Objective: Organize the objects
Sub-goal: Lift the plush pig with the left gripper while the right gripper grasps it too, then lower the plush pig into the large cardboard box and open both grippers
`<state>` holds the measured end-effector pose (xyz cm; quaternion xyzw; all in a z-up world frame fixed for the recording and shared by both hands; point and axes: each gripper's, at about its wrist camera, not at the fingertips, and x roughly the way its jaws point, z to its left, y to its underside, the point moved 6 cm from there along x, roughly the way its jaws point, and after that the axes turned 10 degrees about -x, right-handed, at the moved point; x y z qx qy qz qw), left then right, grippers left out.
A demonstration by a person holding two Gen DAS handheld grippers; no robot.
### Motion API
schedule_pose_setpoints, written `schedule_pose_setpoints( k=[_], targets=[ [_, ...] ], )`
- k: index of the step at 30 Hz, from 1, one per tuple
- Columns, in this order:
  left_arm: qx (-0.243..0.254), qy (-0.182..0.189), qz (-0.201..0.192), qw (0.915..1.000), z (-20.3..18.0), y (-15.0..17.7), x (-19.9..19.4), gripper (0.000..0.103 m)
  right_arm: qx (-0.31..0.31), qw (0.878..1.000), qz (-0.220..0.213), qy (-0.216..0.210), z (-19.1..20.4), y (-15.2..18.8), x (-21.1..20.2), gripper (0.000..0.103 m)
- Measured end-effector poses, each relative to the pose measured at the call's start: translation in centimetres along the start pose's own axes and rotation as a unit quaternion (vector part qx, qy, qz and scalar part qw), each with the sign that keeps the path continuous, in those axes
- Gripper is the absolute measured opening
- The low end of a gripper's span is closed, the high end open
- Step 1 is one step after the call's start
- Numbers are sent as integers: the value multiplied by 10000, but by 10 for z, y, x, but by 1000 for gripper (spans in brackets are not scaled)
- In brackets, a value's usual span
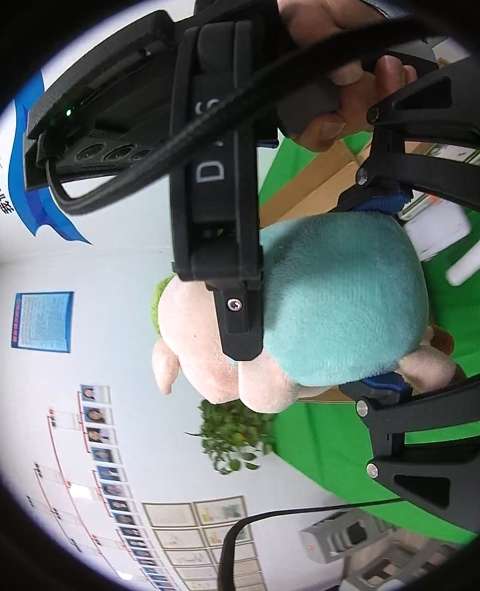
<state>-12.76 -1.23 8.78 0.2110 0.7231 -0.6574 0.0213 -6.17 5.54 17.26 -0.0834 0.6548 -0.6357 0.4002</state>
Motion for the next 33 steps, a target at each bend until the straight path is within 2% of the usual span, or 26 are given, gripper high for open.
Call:
schedule_pose_setpoints(
  k=[5,8,15,24,25,29,33],
  targets=[
    [38,-34,74,10000,8,-3,9,65,37,10000,-58,-17,-12,-29,-1,66],
    [-23,-100,225,9997,14,-1,29,65,71,9999,27,-142,-19,-37,30,66],
    [-242,-322,781,9961,41,28,67,65,249,9972,506,-486,-50,3,119,67],
    [-517,-488,1578,9849,69,76,111,65,789,9878,1051,-832,-94,67,214,66],
    [-544,-507,1630,9838,89,76,117,65,847,9866,1088,-871,-101,79,225,66],
    [-593,-539,1892,9787,100,93,130,66,1058,9823,1223,-943,-119,102,259,64],
    [-683,-548,2092,9739,87,102,131,74,1152,9792,1373,-954,-130,126,284,63]
  ],
)
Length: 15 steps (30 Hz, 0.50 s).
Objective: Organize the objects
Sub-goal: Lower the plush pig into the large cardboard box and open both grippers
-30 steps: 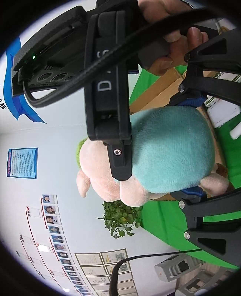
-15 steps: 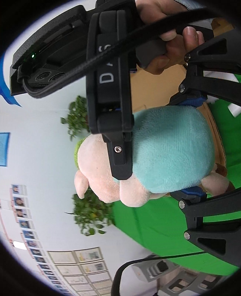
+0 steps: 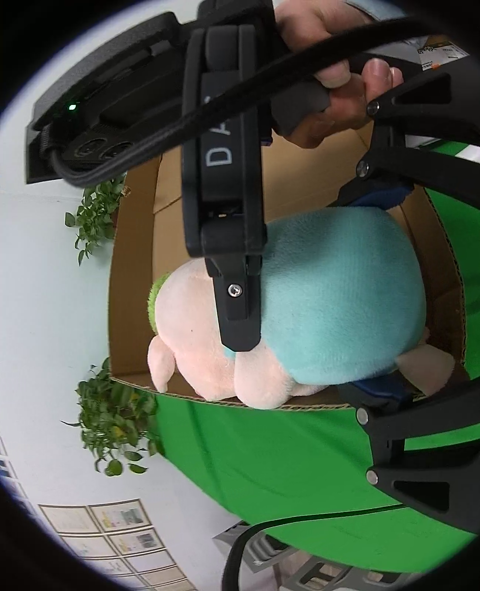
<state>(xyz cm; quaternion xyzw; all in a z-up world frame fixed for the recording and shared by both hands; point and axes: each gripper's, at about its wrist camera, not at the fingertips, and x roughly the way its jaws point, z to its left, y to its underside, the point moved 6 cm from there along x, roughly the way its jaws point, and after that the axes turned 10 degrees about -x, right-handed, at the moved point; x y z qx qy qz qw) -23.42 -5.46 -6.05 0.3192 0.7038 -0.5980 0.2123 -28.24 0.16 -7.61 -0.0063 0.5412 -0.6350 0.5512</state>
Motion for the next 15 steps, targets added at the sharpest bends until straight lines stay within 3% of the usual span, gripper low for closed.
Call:
schedule_pose_setpoints(
  k=[5,11,15],
  targets=[
    [-38,-159,118,9998,-3,7,-1,79,-38,9998,140,97,-11,11,25,63],
    [301,-592,-471,9967,3,21,-37,79,53,9998,181,-45,-12,8,34,64],
    [235,-689,-550,9958,14,46,-57,79,75,9993,360,-104,-13,5,42,64]
  ],
)
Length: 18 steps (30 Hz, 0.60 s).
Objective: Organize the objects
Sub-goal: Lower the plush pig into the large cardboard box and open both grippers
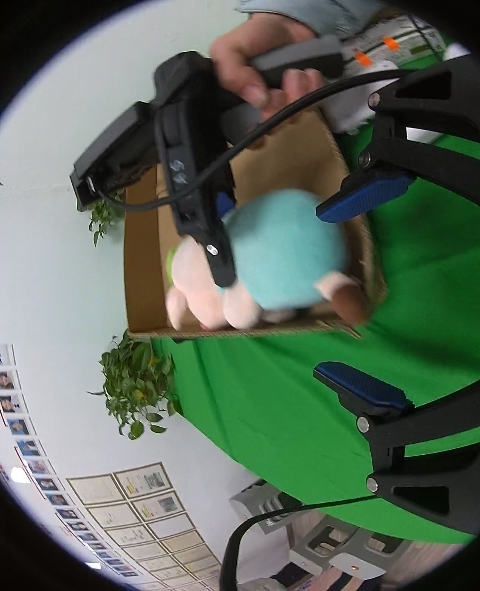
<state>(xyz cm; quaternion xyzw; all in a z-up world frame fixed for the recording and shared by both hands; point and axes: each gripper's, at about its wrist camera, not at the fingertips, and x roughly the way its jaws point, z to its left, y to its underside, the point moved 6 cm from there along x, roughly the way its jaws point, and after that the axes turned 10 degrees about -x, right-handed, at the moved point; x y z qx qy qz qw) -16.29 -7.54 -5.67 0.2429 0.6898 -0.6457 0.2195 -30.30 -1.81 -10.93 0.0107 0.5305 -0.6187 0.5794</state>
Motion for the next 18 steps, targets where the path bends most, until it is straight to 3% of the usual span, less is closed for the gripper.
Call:
schedule_pose_setpoints(
  k=[4,5,9,13,18],
  targets=[
    [-13,92,127,9999,15,8,22,79,-31,9999,97,31,7,-1,7,67],
    [-96,187,-87,9997,19,6,21,79,-9,9999,110,22,9,0,8,67],
    [-125,153,-113,9997,19,5,25,80,49,9998,186,-2,15,5,15,72],
    [350,63,-231,9991,7,10,13,79,303,9994,154,-72,17,5,17,81],
    [1060,372,-70,9936,-4,25,2,78,470,9986,213,-130,17,4,23,88]
  ],
)
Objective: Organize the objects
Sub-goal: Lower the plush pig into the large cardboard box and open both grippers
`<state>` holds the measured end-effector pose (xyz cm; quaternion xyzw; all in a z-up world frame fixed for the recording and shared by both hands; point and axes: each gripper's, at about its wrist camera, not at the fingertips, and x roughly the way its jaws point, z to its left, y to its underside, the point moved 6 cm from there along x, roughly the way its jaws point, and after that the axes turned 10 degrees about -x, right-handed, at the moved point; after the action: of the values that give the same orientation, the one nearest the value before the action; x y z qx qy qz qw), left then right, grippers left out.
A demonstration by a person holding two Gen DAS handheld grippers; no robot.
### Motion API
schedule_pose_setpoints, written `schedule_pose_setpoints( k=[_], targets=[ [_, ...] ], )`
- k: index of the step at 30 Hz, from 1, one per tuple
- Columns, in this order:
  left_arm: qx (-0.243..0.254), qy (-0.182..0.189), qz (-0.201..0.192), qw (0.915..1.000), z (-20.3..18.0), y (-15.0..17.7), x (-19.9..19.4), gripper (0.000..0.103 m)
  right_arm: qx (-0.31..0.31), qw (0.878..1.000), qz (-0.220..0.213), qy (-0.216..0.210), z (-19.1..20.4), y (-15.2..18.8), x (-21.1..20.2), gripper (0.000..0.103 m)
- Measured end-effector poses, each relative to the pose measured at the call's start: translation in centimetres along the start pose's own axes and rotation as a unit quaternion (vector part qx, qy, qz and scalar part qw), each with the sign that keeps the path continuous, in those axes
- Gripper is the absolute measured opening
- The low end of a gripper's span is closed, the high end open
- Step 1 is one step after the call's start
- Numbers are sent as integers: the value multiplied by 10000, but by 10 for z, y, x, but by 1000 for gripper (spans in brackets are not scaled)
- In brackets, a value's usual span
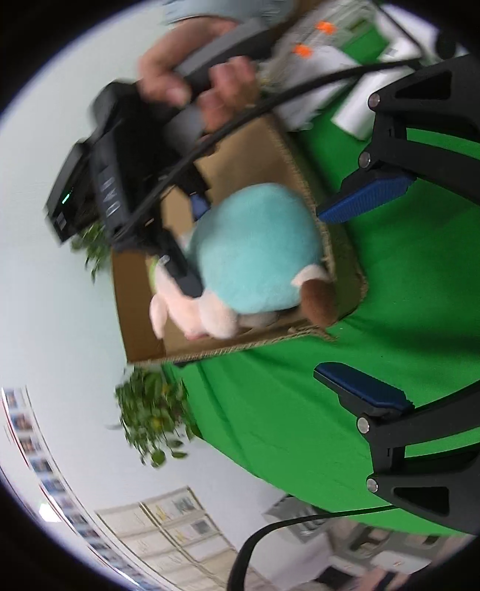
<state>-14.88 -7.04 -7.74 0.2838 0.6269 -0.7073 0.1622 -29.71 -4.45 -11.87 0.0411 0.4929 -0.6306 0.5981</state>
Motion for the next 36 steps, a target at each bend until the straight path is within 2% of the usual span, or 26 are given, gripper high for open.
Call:
schedule_pose_setpoints(
  k=[3,7,11,18,21,29,31,33,35,36],
  targets=[
    [428,34,80,9990,-14,6,9,79,57,10000,27,-13,2,1,5,92],
    [619,-162,243,9977,-14,4,35,77,38,10000,58,3,7,1,12,92],
    [649,-130,204,9976,-14,6,37,74,-29,9999,96,41,10,5,11,92],
    [568,-97,189,9982,-12,8,35,58,-66,9998,117,121,19,5,19,92],
    [552,-118,144,9983,-11,8,33,46,-96,9998,124,150,15,11,14,92],
    [568,-206,178,9980,-10,11,29,47,-50,9997,124,197,13,35,1,96],
    [639,-375,119,9972,-9,14,24,47,-37,9996,140,243,11,43,-4,102],
    [670,-512,-17,9964,-7,16,16,47,-62,9993,144,326,13,49,-8,102],
    [568,-470,-109,9972,-5,17,3,50,-69,9988,99,475,15,57,-15,102],
    [460,-414,-110,9980,-3,17,-2,59,-57,9985,46,538,16,58,-20,102]
  ],
)
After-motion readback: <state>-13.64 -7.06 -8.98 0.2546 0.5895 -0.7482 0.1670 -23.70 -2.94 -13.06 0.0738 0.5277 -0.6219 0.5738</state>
